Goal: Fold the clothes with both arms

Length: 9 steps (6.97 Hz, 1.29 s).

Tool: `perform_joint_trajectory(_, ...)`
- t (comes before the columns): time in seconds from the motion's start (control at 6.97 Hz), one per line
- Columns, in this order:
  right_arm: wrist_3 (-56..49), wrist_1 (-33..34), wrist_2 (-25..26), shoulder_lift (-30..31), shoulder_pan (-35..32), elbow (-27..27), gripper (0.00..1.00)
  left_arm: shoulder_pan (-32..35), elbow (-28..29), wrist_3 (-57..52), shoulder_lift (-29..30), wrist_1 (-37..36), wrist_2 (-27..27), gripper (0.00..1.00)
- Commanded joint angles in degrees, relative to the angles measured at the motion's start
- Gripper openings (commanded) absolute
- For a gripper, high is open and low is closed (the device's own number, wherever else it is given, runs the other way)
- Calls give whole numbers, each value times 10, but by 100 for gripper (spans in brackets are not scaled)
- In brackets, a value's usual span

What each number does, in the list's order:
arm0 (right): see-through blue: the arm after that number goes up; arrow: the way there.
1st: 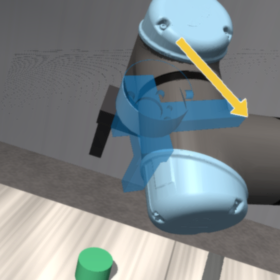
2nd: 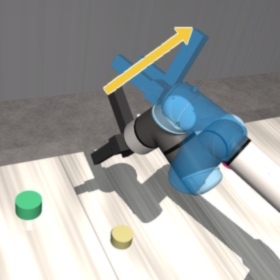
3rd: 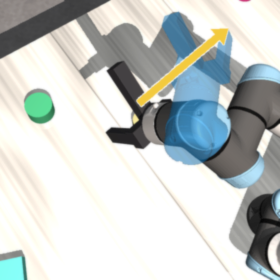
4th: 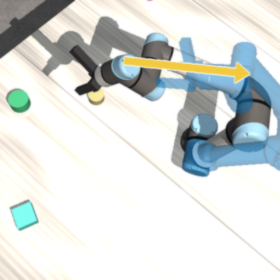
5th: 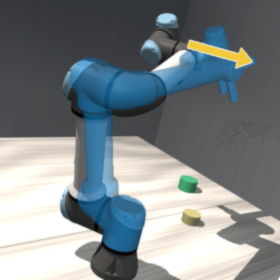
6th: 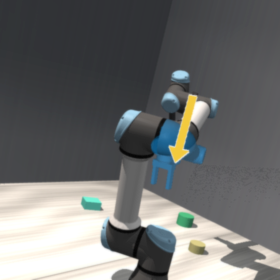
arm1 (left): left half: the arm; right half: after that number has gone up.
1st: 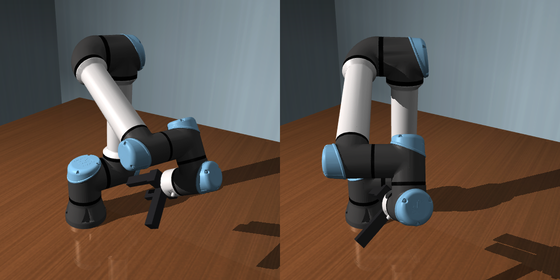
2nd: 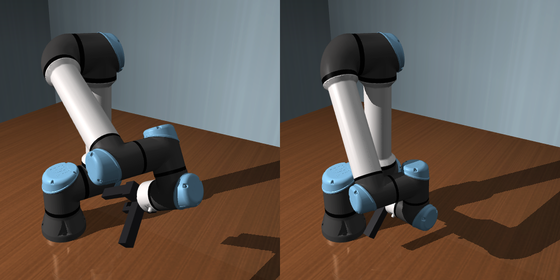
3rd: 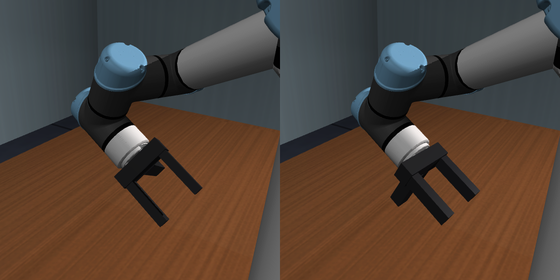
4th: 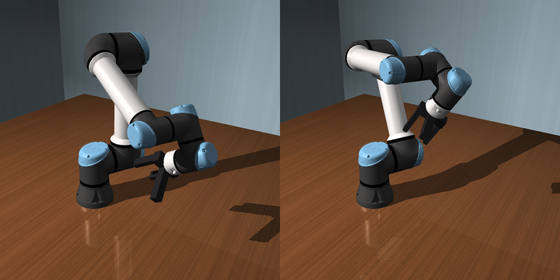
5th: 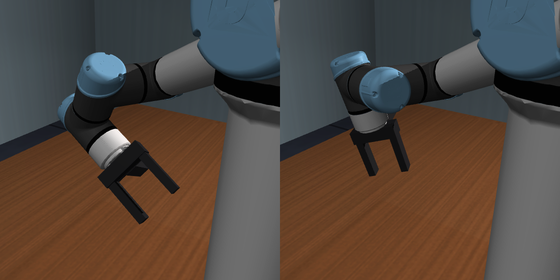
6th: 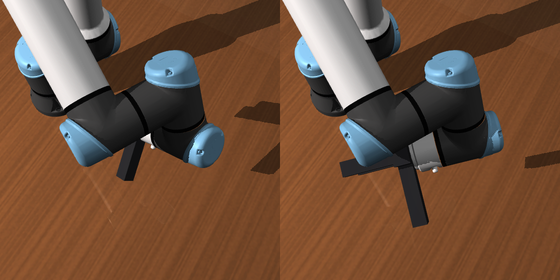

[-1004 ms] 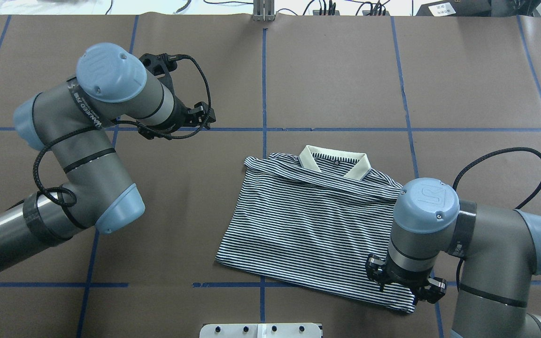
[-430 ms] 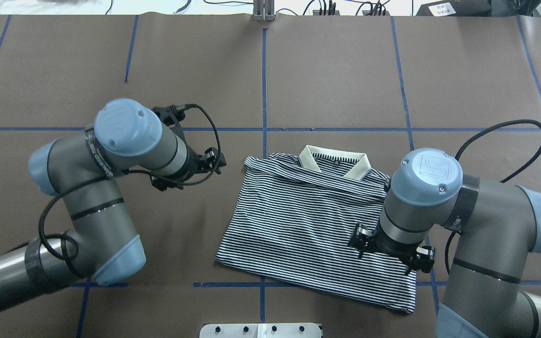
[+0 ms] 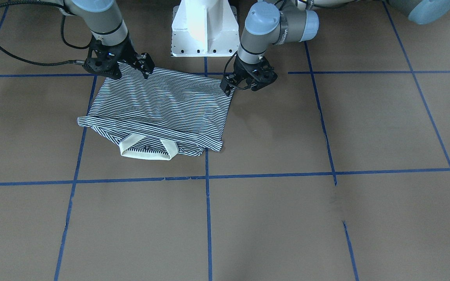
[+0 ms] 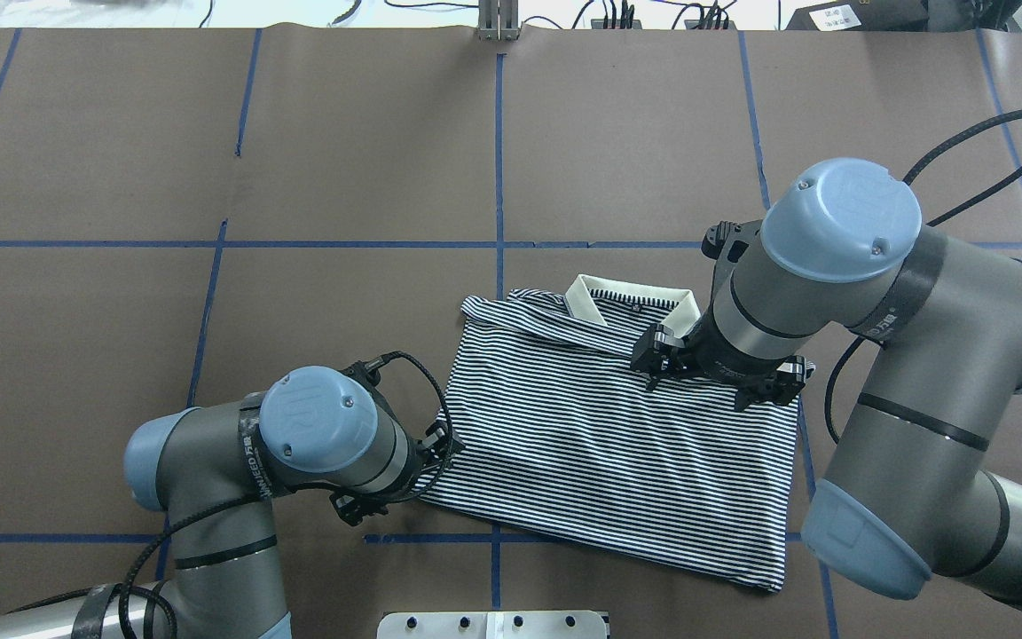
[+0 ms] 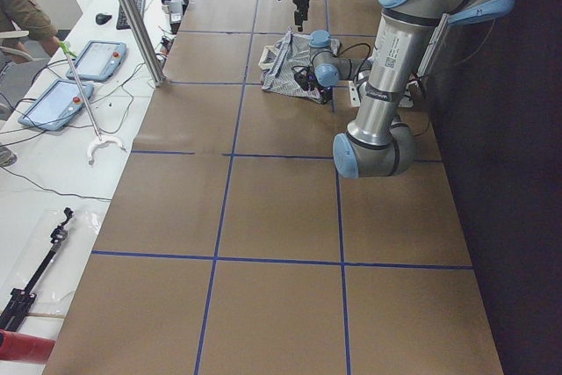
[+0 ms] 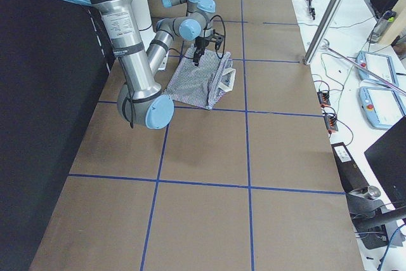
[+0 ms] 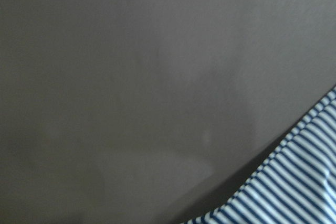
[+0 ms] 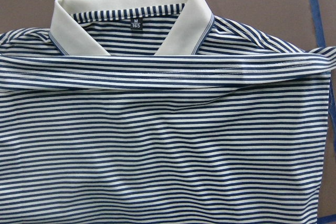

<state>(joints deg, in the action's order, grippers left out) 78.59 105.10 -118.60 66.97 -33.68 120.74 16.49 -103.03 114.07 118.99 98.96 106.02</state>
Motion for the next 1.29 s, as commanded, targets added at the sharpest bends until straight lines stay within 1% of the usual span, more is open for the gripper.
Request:
perform_joint_trajectory(0.0,-2,-7,0,0,-3,-3,100,-13,3,14,12,-11,-1,97)
perform_joint_trajectory(0.29,4,-7,0,-2,-2,-13,100,-12,6,12,12,-18,-17,96)
perform_joint_trajectory(0.72,4,-7,-1,-2,-2,-13,100,-12,12,12,12,-18,-29,93)
perform_joint_trajectory(0.86,4,-7,-1,-1,-2,-13,100,-11,12,12,12,-18,-29,85)
perform_joint_trajectory(1.0,4,-7,-1,0,-2,-13,100,-11,11,14,12,-18,-29,64)
perform_joint_trajectory(1.15,4,-7,-1,0,-2,-13,100,-10,11,14,13,-23,-29,36)
